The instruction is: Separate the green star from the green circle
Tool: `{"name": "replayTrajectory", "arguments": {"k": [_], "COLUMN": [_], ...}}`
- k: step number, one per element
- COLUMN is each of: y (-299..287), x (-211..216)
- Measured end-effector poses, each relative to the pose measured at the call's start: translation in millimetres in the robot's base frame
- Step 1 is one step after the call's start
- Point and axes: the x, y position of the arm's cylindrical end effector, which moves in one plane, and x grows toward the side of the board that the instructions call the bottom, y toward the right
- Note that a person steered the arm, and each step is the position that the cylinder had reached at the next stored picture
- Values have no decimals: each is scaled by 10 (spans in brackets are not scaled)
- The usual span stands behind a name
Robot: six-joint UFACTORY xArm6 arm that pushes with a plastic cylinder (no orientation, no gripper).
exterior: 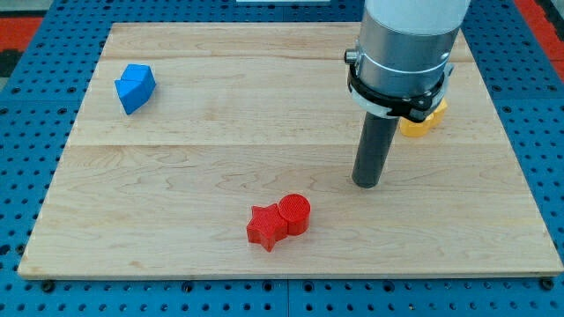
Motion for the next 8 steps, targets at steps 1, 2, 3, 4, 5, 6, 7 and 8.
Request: {"name": "replayTrajectory", "arguments": {"k": [1,2,3,4,5,6,7,8], "y": [225,1010,1750,2399,2479,2481,2481,2474], "x": [0,0,-1,-161,-260,-715,-1577,-2253]}}
